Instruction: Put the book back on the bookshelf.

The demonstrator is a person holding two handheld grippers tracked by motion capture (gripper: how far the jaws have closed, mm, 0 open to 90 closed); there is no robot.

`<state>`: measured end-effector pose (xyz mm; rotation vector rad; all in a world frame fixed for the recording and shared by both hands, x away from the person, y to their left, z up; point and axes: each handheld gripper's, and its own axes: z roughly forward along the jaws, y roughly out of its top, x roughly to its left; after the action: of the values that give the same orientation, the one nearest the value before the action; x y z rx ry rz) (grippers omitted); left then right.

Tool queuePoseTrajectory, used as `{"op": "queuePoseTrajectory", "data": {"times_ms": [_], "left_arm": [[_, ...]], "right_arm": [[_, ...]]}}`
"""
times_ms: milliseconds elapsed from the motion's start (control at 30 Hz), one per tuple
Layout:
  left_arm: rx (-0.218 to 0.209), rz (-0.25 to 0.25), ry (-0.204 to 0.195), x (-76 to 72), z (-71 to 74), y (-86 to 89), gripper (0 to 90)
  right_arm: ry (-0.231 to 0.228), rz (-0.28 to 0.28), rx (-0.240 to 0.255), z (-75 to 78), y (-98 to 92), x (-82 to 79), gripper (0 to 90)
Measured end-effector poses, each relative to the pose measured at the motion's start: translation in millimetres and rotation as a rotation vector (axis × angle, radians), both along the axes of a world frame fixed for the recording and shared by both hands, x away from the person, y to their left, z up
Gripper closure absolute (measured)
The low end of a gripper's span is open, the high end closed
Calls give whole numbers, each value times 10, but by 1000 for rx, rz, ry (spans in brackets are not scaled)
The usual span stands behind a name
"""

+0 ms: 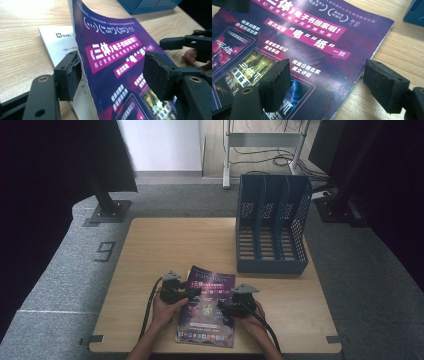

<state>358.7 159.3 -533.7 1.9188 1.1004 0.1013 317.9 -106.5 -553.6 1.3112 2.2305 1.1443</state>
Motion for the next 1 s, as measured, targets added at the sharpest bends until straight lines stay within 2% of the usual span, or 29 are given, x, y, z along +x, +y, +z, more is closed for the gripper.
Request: {"op": "queuePoseTrajectory", "data": {"times_ms": [167,233,333,467,533,633,667,733,900,967,1000], "left_arm": [[33,-2,23,85,-21,-41,378],[33,-3,39,94,-35,-39,408],[49,-24,53,96,-50,-34,423],[38,-56,75,89,-32,-18,468],[60,-56,66,81,-39,-30,473],[82,-48,46,78,-36,-38,530],[107,-44,29,78,-34,-42,554],[117,-39,19,83,-37,-48,582],[116,-36,12,87,-30,-76,603],[117,-39,2,84,-20,-85,610],[120,-42,-19,70,5,-110,620]], "right_arm": [[0,1,-1,1,-1,0,220],[0,1,-1,1,0,0,220],[0,1,-2,1,0,0,220],[0,1,-2,1,1,-1,220],[0,1,-2,1,1,-1,220],[0,1,-2,1,0,-1,220],[0,1,-2,1,1,-1,220],[0,1,-2,1,0,0,220],[0,1,-2,1,0,0,220],[0,1,-2,1,0,0,220],[0,1,-2,1,1,0,220]]}}
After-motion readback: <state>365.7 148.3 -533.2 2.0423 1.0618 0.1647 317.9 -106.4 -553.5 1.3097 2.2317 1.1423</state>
